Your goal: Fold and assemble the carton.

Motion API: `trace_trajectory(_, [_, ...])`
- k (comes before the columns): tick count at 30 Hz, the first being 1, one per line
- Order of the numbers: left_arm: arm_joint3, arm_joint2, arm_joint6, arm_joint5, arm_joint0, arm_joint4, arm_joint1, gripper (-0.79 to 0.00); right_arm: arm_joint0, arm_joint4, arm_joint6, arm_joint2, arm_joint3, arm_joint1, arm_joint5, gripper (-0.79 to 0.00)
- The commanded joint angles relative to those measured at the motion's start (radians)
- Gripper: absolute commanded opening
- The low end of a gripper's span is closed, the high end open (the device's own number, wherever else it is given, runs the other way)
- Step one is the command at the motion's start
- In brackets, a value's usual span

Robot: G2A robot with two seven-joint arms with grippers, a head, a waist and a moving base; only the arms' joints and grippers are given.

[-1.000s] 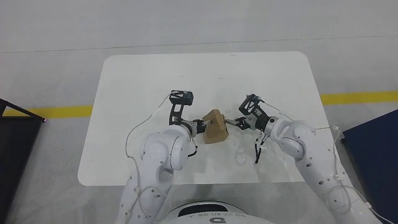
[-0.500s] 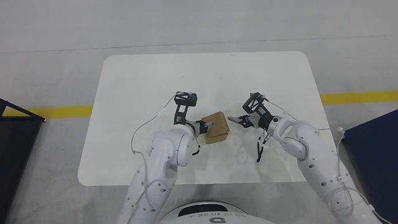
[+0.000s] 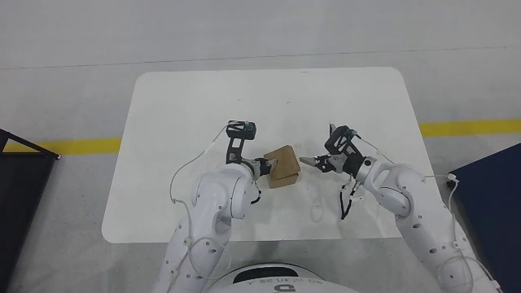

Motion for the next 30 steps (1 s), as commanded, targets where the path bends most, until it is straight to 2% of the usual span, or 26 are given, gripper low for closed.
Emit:
trace_trajectory(1, [0.001, 0.001, 0.000, 0.001, 0.000, 0.000, 0.000, 0.000, -0.001, -0.004, -0.003, -0.002, 0.000, 0.000, -0.006, 0.000])
trace_trajectory(30, [0.013, 0.001, -0.002, 0.019, -0.008, -0.005, 0.002, 0.000, 0.027, -0.019, 0.013, -0.055, 0.032, -0.006, -0.031, 0.000])
